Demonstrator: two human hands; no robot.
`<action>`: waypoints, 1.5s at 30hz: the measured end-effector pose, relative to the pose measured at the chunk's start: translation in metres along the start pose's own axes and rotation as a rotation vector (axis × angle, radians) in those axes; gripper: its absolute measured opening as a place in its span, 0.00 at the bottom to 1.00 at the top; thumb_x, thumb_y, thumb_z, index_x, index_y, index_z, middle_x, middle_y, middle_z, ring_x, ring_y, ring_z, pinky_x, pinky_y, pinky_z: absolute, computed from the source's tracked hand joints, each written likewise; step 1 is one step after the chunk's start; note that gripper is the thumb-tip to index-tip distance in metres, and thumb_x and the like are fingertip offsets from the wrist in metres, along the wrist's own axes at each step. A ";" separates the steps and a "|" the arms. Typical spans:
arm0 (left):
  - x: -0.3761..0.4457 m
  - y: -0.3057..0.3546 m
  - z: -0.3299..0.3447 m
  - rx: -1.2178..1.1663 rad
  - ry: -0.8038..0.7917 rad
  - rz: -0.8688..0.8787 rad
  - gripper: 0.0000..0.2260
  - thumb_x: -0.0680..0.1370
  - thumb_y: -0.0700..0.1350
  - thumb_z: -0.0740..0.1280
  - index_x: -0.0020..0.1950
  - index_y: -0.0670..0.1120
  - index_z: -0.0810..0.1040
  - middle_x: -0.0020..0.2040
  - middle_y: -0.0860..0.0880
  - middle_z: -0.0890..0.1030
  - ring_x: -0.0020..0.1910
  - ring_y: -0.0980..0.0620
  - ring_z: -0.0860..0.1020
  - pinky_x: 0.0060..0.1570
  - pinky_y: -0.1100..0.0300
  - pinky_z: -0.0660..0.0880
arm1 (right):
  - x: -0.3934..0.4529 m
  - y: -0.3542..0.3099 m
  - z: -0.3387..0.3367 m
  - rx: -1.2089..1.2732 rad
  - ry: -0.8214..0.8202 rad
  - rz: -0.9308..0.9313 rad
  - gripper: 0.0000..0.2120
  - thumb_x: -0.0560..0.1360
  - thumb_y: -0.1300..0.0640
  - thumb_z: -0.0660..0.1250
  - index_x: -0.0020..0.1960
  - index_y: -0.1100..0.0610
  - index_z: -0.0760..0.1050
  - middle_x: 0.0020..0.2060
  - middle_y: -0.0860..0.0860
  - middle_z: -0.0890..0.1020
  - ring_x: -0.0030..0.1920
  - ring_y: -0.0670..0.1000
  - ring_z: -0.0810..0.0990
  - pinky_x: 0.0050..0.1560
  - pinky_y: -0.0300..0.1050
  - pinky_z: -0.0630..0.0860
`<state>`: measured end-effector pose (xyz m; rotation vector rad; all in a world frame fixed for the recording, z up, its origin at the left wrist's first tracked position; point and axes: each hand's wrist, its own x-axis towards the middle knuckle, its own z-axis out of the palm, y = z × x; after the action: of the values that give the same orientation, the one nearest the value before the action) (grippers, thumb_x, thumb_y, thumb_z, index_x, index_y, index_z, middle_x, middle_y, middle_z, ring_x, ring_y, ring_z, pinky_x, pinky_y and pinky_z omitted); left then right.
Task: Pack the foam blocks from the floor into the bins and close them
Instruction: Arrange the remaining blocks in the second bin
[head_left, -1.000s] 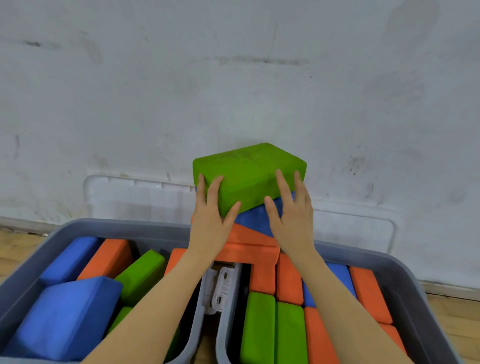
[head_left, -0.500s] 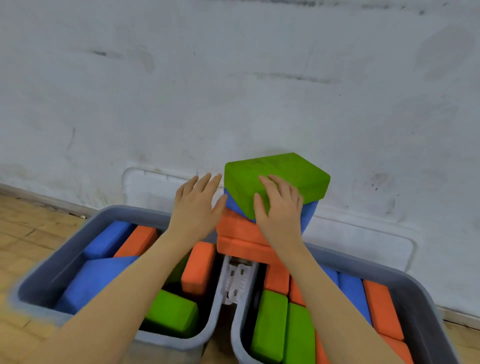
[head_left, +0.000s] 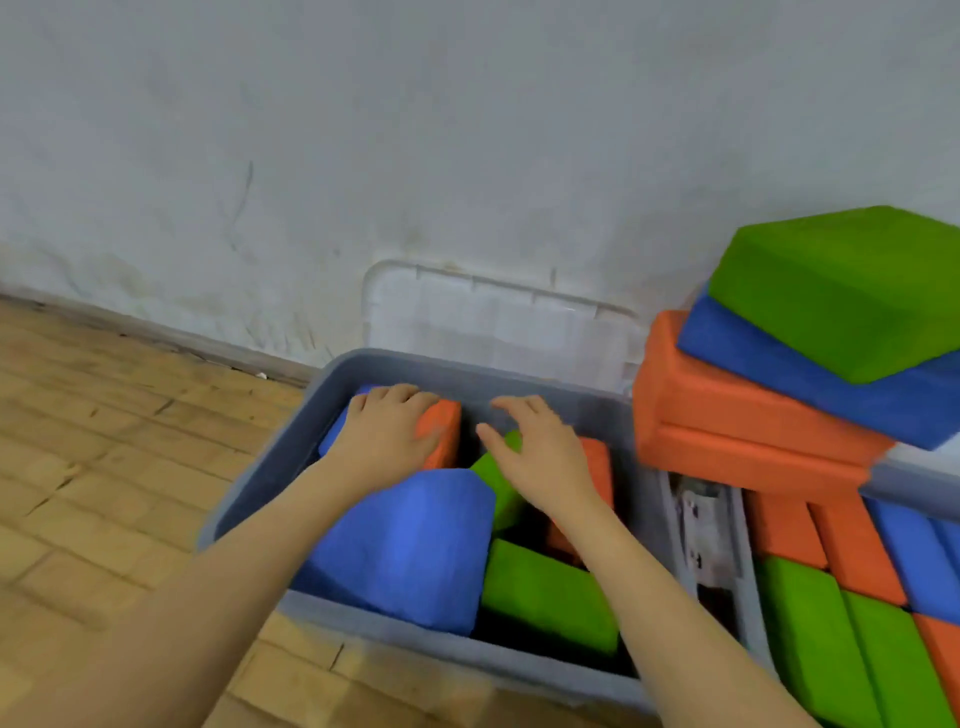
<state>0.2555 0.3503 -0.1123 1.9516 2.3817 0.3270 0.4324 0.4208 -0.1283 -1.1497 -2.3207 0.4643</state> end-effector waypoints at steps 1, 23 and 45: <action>-0.001 -0.016 0.012 -0.001 -0.049 -0.012 0.28 0.74 0.62 0.50 0.70 0.53 0.68 0.69 0.50 0.69 0.67 0.46 0.66 0.65 0.49 0.58 | -0.002 0.000 0.018 -0.074 -0.094 0.022 0.23 0.75 0.39 0.60 0.66 0.48 0.70 0.60 0.49 0.75 0.62 0.53 0.73 0.60 0.53 0.69; -0.056 -0.062 0.046 -0.285 -0.177 0.162 0.45 0.66 0.76 0.45 0.76 0.55 0.36 0.78 0.54 0.47 0.75 0.52 0.52 0.68 0.47 0.62 | -0.023 -0.027 0.071 0.301 0.157 -0.087 0.16 0.74 0.45 0.60 0.56 0.52 0.77 0.50 0.42 0.80 0.50 0.41 0.76 0.53 0.56 0.74; -0.058 -0.115 0.025 -1.045 -0.167 -0.002 0.28 0.78 0.56 0.63 0.74 0.63 0.54 0.72 0.60 0.64 0.66 0.61 0.68 0.65 0.58 0.68 | -0.025 -0.065 0.107 0.379 0.107 -0.262 0.19 0.75 0.51 0.60 0.63 0.56 0.75 0.67 0.51 0.73 0.68 0.44 0.69 0.64 0.45 0.66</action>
<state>0.1606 0.2765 -0.1642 1.3707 1.5468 1.0761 0.3424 0.3544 -0.1893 -0.6654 -2.1302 0.6885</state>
